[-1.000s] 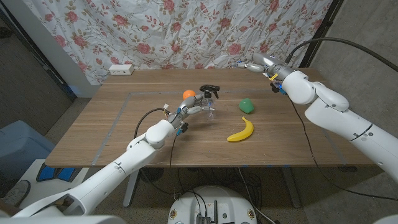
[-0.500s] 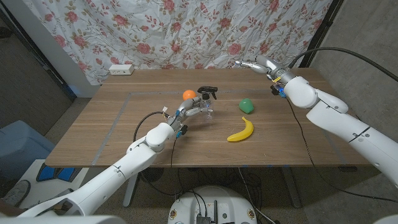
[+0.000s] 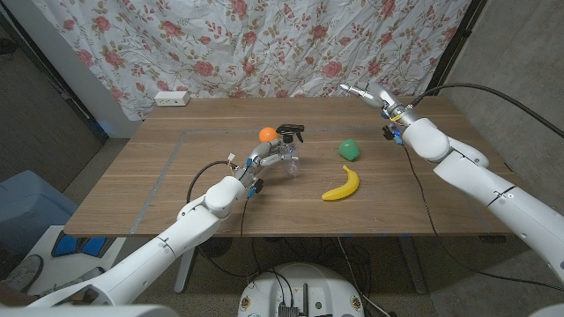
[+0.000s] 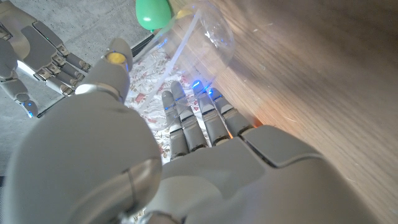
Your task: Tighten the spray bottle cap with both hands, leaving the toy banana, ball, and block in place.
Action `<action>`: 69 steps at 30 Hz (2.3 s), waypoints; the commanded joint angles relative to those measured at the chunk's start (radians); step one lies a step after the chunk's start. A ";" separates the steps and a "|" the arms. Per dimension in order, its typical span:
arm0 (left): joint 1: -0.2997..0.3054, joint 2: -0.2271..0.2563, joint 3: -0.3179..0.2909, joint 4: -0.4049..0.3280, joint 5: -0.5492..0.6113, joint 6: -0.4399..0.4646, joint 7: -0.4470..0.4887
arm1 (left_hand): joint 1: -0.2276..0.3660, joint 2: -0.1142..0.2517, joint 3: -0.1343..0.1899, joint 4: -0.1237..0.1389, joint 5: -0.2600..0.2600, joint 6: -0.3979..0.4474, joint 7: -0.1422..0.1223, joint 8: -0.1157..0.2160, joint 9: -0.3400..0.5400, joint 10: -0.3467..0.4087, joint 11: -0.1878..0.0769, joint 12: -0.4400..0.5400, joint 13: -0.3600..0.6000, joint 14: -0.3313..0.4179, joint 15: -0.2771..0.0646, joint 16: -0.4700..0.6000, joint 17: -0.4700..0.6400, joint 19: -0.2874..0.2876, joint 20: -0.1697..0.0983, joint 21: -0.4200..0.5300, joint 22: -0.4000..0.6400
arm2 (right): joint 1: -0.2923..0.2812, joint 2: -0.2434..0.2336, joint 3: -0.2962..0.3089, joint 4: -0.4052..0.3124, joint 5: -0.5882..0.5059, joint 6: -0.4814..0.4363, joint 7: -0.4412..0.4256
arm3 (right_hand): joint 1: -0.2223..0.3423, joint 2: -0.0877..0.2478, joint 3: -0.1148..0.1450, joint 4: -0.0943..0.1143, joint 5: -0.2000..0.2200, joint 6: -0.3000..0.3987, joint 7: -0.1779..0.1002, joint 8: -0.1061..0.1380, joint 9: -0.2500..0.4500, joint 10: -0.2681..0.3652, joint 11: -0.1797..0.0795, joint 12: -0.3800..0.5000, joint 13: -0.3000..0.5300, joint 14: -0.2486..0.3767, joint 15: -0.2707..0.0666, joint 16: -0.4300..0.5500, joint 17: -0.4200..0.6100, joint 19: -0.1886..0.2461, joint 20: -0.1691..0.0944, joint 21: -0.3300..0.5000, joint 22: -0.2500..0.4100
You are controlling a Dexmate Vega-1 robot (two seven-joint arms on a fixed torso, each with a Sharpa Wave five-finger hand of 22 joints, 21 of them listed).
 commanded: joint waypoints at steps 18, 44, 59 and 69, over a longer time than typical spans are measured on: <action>0.017 -0.003 0.006 0.007 0.015 0.028 0.042 | -0.092 0.112 0.044 0.060 0.005 0.141 -0.028 0.011 0.003 -0.014 -0.011 -0.018 -0.019 -0.017 -0.100 -0.009 -0.009 -0.004 -0.002 0.000 0.003 | -0.033 0.057 0.009 0.149 0.190 0.112 0.015 | -0.013 0.022 0.003 0.010 -0.006 -0.064 -0.019 -0.004 0.000 -0.023 0.004 -0.008 -0.003 -0.028 -0.013 -0.020 -0.009 -0.038 -0.025 -0.003 0.002; 0.052 0.021 0.004 -0.033 0.010 0.061 0.051 | -0.065 0.094 0.019 0.071 0.006 0.084 -0.036 -0.034 0.000 -0.061 -0.008 -0.032 -0.050 -0.055 -0.093 -0.021 -0.011 -0.014 0.003 0.000 0.003 | -0.110 0.070 0.043 0.122 0.261 0.123 -0.034 | -0.009 0.037 0.012 0.002 -0.009 -0.052 -0.033 0.009 0.000 -0.013 0.002 -0.001 -0.003 -0.023 -0.012 -0.019 -0.019 -0.037 -0.034 0.003 0.002; 0.066 0.047 -0.007 -0.063 0.004 0.074 0.045 | -0.043 0.076 -0.023 0.078 0.011 -0.075 -0.102 -0.197 -0.012 -0.270 0.021 -0.044 -0.142 -0.231 -0.037 -0.051 -0.029 -0.034 0.014 0.001 0.004 | -0.117 0.066 0.040 0.112 0.258 0.108 -0.039 | -0.009 0.041 0.014 -0.001 -0.011 -0.043 -0.033 0.013 0.000 -0.008 0.002 0.001 -0.003 -0.021 -0.005 -0.019 -0.021 -0.037 -0.036 0.004 0.002; 0.062 0.054 -0.009 -0.065 -0.005 0.080 0.031 | -0.048 0.062 -0.049 0.081 0.012 -0.170 -0.124 -0.302 -0.014 -0.383 0.037 -0.042 -0.206 -0.341 -0.018 -0.053 -0.036 -0.077 0.019 -0.008 0.003 | -0.116 0.067 0.036 0.114 0.249 0.106 -0.044 | -0.012 0.042 0.014 -0.002 -0.013 -0.035 -0.034 0.016 0.000 -0.009 0.003 0.001 -0.002 -0.019 0.003 -0.018 -0.022 -0.038 -0.034 0.004 0.002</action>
